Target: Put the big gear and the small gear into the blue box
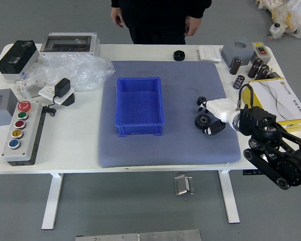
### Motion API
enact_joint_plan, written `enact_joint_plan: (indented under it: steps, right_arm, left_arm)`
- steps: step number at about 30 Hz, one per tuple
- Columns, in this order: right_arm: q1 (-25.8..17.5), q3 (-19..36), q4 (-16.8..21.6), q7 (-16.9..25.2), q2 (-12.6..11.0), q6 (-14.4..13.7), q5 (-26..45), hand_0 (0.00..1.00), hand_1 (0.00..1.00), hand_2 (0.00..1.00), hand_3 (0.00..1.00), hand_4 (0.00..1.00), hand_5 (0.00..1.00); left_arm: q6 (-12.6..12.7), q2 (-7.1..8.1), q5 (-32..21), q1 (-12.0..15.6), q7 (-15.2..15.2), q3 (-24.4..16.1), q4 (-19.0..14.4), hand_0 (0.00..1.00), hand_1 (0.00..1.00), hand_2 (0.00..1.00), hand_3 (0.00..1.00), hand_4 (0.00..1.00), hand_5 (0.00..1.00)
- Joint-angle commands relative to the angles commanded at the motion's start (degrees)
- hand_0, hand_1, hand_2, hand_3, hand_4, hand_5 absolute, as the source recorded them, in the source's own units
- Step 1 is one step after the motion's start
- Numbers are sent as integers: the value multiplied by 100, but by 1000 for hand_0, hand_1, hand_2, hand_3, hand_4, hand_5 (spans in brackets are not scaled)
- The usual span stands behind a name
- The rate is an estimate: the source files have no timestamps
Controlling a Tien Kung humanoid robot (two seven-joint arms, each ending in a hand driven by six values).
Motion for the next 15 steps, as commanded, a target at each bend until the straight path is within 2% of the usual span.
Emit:
enact_joint_plan:
  steps: [3, 4, 15]
  right_arm:
    - [-4, -22, -6, 2, 9, -18, 5, 699, 588, 642, 679, 832, 262]
    - [-6, -29, -7, 2, 11, -23, 6, 669, 533, 565, 618, 820, 263]
    - [-27, -59, -39, 39, 34, -251, 33, 642, 497, 538, 581, 789, 264]
  left_arm:
    - [1, 0, -3, 1, -1, 2, 0, 851, 821, 799, 823, 681, 302]
    - [1, 0, -2, 2, -1, 2, 0, 851, 821, 799, 823, 680, 302]
    - [3, 1, -3, -1, -4, 4, 0, 851, 821, 799, 823, 680, 302]
